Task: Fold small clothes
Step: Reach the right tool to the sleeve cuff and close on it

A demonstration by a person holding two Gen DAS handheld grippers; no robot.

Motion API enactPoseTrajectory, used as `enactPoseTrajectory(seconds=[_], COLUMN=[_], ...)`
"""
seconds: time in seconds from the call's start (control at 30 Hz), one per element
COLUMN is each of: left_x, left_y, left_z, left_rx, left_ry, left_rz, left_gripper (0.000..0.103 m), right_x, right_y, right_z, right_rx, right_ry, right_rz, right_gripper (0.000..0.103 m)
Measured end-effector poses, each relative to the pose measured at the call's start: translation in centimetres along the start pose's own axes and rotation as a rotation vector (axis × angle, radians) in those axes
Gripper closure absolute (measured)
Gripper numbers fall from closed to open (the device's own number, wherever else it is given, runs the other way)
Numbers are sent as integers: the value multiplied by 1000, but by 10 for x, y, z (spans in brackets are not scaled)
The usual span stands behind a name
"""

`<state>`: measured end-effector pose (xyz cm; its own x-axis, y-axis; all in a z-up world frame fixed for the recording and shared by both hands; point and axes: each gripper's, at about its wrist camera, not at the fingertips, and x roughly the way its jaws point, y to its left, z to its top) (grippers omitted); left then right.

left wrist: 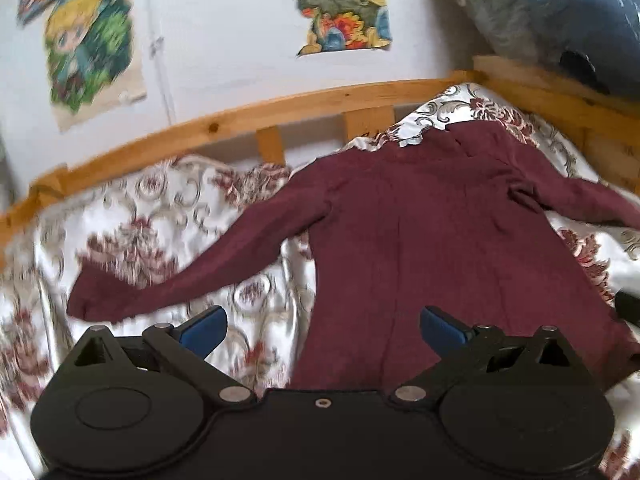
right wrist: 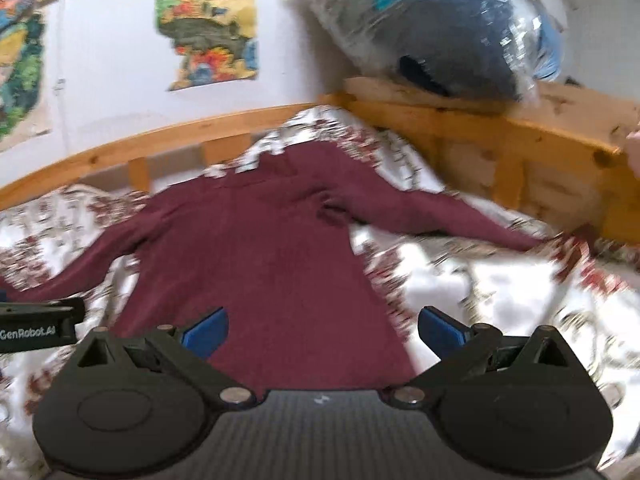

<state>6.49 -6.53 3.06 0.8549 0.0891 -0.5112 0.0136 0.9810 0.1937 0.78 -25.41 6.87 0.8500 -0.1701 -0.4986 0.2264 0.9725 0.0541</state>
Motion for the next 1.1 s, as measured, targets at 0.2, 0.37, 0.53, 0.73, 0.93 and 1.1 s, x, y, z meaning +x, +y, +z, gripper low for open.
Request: enactPoseTrajectory(seconds=[0.2,0.37,0.53,0.73,0.93,1.1], left_x=[18,28,37,45,58,60], left_y=[-30,-63,-98,-112,-105,-94], left_z=[37,51,43,21,14,15], left_rx=[125,134,125,121,85,53], left_ry=[-6,-52,-53,-9,54,54], left_rz=[-29,-11,-56,-118,-139,-125], left_gripper=[1,1,1,1,1,1], right_x=[13,43,67,72,91,110], right_y=[-26,-56,-89,-148,-202,-230], right_z=[36,54,51,44,46,41], right_rx=[30,97,131,301,448,568], right_ry=[-58,-52,-77,-125,-86,-58], right_rz=[-44,-75,-181,-351,-475,-505], right_gripper=[0,0,0,0,0,2])
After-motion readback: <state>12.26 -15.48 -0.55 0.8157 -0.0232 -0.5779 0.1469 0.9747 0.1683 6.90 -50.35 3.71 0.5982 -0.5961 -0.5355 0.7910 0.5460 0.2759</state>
